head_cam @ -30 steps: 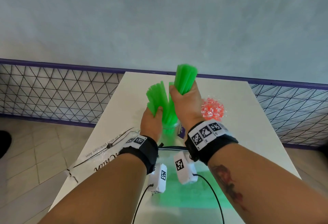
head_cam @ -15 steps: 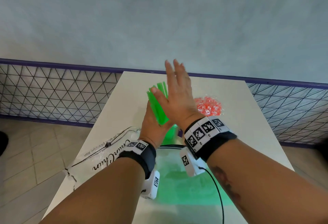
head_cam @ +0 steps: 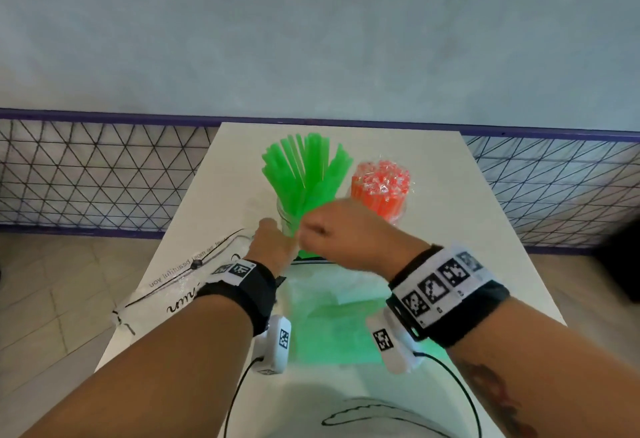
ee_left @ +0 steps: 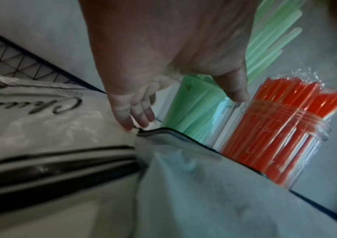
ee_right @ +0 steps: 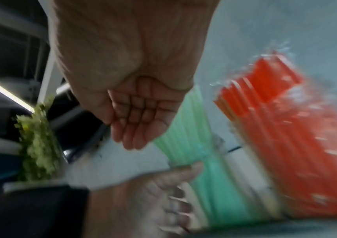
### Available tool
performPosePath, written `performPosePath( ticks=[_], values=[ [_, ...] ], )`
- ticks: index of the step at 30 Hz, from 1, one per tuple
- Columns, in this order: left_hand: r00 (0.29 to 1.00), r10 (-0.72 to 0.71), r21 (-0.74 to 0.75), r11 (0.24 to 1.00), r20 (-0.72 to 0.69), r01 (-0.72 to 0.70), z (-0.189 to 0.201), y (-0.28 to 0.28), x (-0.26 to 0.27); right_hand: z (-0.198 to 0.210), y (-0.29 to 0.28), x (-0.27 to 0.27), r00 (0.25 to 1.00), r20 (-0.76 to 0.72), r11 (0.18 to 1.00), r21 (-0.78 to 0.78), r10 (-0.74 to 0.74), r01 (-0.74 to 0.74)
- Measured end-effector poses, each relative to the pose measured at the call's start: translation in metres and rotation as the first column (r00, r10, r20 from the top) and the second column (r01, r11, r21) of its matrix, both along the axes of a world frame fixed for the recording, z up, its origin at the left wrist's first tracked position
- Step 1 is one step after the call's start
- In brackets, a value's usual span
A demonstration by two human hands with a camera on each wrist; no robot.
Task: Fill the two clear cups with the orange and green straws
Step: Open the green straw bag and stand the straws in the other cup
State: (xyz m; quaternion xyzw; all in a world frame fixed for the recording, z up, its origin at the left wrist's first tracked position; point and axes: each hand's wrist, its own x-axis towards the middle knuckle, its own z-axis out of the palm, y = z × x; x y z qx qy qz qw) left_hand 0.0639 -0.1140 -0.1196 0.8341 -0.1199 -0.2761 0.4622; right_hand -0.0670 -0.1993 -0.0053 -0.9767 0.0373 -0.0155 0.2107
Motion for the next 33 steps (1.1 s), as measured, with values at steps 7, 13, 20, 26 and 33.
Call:
performPosePath(
  ticks=[7,13,20,26,33],
  values=[
    [0.946,-0.236,0.398,0.908,0.223,0.133,0.016,0.016,-0.009,-0.073,-0.019,-0.023,0.937,-0.324,0.989,-0.110,-0.131,0.101],
    [0.729,-0.675,0.608,0.627,0.111,0.488,0.040,-0.007,-0.032,-0.038,-0.017,-0.026,0.910,-0.413,0.985,-0.131,0.045,-0.108],
    [0.518,-0.850,0.741,0.284,-0.100,0.609,0.059,-0.012,-0.050,-0.021,-0.008,-0.044,0.878,-0.465,0.976,-0.110,0.116,-0.188],
    [0.515,-0.855,0.573,0.449,0.054,0.686,0.057,-0.015,-0.048,-0.043,-0.016,-0.039,0.857,-0.516,0.994,-0.090,0.006,-0.061],
    [0.544,-0.836,0.451,0.515,0.074,0.729,0.056,-0.013,-0.048,-0.082,0.000,-0.042,0.856,-0.476,0.962,-0.262,-0.200,0.079]
  ],
)
